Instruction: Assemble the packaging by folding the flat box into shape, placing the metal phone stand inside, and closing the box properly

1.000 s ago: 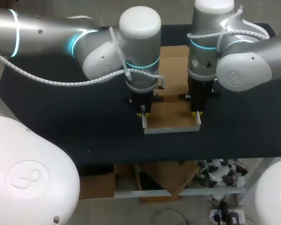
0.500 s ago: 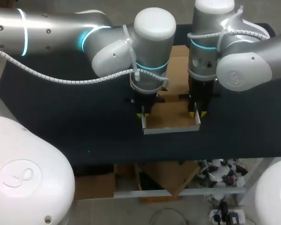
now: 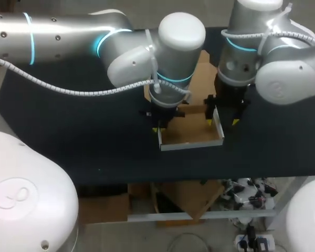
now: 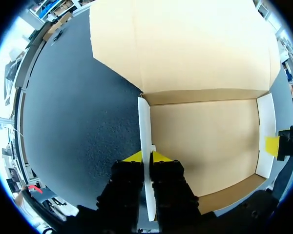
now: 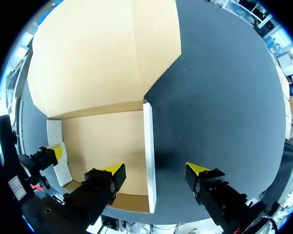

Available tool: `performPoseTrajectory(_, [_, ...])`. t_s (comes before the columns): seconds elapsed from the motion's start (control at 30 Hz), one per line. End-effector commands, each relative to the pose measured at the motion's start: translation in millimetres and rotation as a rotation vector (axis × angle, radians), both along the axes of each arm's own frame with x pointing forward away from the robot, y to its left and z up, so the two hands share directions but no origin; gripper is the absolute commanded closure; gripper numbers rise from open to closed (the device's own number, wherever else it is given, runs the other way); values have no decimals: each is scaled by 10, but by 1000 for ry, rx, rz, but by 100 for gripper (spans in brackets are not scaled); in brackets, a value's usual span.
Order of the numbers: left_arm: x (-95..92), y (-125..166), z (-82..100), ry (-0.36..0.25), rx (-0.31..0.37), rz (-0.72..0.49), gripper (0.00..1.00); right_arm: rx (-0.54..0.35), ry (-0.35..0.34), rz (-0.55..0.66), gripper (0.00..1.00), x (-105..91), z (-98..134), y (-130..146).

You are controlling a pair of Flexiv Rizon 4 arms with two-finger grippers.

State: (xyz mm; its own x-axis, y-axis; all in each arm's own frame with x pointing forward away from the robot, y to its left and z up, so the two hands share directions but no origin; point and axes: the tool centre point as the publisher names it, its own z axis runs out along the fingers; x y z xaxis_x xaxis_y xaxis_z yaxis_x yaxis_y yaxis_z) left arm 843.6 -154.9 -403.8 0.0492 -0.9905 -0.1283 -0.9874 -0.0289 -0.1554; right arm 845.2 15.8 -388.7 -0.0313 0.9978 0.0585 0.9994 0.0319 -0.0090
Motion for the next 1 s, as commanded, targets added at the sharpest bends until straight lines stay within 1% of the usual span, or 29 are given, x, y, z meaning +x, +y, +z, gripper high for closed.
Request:
performPoseTrajectory(0.03, [-28,11,-36,-9,13,2,100,42,-58,8,12,-112,116,-92])
performPoseTrajectory(0.17, [-23,22,-26,-11,11,-1,100,66,-90,31,4,-132,193,-115])
performPoseTrajectory(0.2, [-17,25,-22,-11,10,-3,100,72,-101,41,0,-137,217,-125])
performPoseTrajectory(0.5, [20,70,9,-5,-3,-19,100,133,-187,122,0,-174,414,-234])
performPoseTrajectory(0.7, [28,101,16,3,-3,-36,100,215,-264,219,0,-218,546,-344])
performPoseTrajectory(0.83, [26,114,23,6,-2,-45,100,292,-315,316,0,-246,613,-428])
performPoseTrajectory(0.9, [27,127,21,8,-2,-47,100,353,-340,391,0,-271,640,-478])
performPoseTrajectory(1.0, [24,137,15,11,-1,-48,100,404,-370,477,0,-305,674,-542])
